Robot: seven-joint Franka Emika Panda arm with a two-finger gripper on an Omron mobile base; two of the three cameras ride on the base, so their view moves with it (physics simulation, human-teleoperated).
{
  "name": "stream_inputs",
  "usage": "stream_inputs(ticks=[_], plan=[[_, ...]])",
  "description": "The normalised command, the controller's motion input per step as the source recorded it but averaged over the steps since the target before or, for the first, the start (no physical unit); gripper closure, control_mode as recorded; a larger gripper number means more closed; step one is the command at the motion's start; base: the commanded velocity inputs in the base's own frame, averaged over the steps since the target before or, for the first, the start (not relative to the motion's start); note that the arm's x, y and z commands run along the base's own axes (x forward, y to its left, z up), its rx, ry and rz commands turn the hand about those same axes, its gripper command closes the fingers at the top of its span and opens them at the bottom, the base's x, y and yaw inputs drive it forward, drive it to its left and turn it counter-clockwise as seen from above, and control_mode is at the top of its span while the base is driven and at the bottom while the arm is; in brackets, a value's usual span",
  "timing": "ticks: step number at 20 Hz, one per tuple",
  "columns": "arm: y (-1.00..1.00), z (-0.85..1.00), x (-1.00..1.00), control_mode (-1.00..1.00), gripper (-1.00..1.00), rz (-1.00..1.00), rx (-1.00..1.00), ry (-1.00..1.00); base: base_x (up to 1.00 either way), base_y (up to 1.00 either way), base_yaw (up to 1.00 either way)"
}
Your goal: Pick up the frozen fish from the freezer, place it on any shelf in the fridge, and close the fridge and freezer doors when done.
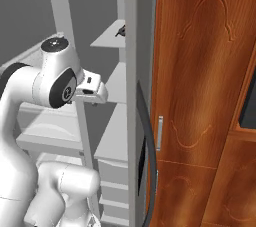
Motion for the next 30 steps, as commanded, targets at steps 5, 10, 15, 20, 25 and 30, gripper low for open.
stream_inputs(ticks=[5,10,15,20,25,30], plan=[[-0.08,0.24,0.12,-1.00,-1.00,0.00,0.04,-0.13,0.05,-0.14,0.00],[0.00,0.64,0.25,-1.00,-1.00,-0.04,0.07,-0.44,0.00,0.00,0.00],[0.00,0.72,0.52,-1.00,-1.00,-0.09,0.00,-0.28,0.00,0.00,0.00],[0.00,0.63,0.75,-1.00,-1.00,-0.12,0.00,-0.08,0.00,0.00,0.00],[-0.17,0.52,0.91,-1.00,-1.00,-0.09,0.00,0.01,0.00,0.00,0.00],[-0.66,0.15,0.69,-1.00,-1.00,-0.01,0.01,0.06,0.00,0.00,0.00]])
